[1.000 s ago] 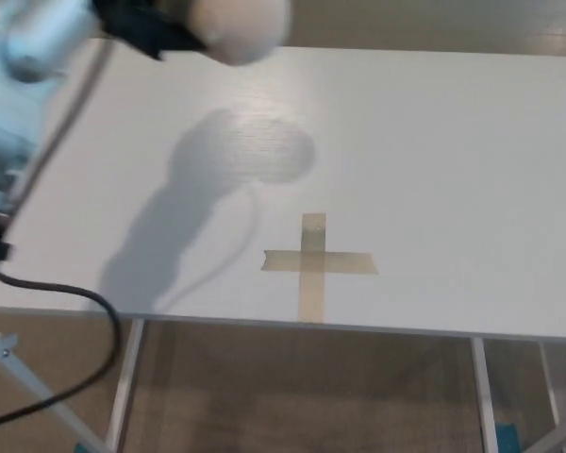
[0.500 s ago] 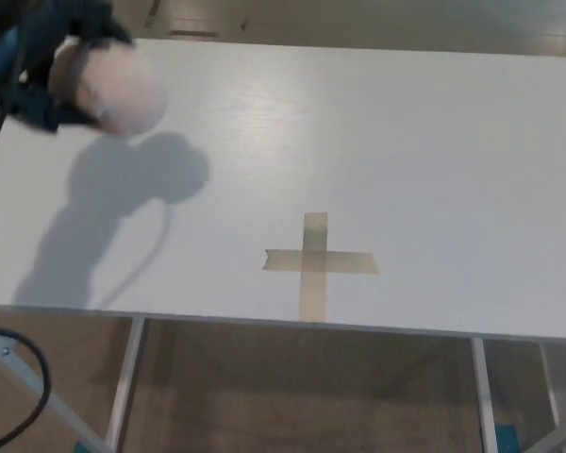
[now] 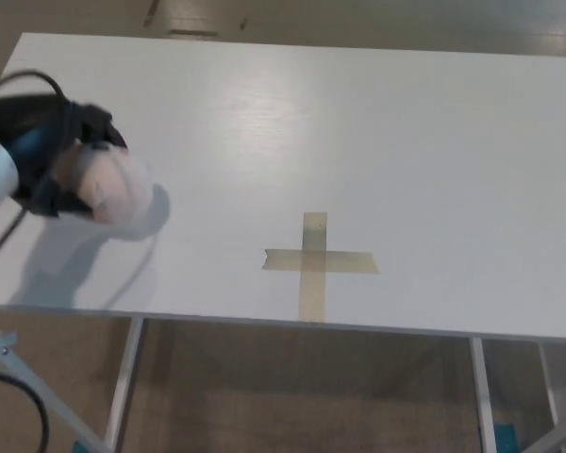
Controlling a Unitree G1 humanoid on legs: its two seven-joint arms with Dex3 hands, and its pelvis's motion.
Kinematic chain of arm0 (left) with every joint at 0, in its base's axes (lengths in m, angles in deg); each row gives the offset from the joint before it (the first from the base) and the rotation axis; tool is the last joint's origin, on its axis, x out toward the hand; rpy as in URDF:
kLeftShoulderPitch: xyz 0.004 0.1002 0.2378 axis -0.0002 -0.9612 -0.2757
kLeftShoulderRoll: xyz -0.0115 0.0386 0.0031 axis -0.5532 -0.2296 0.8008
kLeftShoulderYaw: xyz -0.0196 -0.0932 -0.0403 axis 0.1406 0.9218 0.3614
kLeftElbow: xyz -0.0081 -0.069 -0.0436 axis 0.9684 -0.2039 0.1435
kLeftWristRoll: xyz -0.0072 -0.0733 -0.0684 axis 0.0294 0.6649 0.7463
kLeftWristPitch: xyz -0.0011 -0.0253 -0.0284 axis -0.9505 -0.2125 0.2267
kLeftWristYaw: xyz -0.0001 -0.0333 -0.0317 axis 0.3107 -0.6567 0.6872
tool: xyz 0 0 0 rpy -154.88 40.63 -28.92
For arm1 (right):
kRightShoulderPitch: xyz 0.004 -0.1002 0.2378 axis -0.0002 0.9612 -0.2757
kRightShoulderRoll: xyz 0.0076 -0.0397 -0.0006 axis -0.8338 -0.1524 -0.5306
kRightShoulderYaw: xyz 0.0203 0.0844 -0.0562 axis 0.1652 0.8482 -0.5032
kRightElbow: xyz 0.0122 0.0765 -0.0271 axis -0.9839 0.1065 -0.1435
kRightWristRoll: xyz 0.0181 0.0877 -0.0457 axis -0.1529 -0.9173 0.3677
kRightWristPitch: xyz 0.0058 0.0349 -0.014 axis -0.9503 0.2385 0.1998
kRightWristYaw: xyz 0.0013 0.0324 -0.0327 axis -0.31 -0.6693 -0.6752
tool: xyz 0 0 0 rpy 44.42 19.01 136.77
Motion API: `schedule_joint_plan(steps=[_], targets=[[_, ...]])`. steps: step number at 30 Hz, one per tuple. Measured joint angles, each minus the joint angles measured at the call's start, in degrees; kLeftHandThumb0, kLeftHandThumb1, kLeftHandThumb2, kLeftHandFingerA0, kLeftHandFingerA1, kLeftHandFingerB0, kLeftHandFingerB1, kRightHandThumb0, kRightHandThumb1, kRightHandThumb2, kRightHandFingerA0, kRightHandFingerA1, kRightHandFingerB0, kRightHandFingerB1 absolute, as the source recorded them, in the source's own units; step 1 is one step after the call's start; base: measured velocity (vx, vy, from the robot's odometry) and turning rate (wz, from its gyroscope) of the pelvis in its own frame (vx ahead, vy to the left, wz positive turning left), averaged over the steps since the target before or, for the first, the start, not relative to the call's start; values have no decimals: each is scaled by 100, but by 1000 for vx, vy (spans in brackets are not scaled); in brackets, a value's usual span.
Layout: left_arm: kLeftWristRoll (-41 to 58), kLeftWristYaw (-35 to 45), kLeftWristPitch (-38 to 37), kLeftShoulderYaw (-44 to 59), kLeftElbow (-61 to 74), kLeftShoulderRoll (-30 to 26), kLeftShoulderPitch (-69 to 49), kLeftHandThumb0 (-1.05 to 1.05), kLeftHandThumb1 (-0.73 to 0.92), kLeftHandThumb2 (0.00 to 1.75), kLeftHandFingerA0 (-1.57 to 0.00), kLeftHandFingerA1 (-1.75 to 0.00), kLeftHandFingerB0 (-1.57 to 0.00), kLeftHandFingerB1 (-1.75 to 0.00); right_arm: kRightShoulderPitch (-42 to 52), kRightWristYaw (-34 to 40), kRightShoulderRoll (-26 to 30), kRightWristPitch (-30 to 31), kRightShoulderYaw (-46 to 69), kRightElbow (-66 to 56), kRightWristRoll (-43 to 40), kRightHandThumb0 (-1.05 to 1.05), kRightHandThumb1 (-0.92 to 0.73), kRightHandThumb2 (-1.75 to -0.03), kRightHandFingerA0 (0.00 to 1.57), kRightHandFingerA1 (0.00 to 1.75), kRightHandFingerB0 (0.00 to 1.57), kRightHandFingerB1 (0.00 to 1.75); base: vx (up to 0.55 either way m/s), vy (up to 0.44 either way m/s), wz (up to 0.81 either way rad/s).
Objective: Use the left hand to take the pink dumpling toy on a person's hand and put it on the desk.
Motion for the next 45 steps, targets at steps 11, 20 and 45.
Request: schedule_joint_plan(steps=[11,20,45], targets=[[-41,129,181,-184,95,168,-273,-67,43,77,0,-9,0,-14,-19,-1,0,2,-5,0,-1,-26,-68,-60,65,44,56,42,0,0,0],[8,847,640,-211,735,207,-429,-74,41,82,0,0,0,-10,-49,0,0,3,-11,-2,1,-26,-68,-60,64,44,56,42,0,0,0],[1271,2024,1128,2377,4714,-824,-577,-98,46,69,0,-2,0,-12,-55,-2,6,31,-17,-3,1,-27,-68,-60,64,44,54,41,0,0,0]])
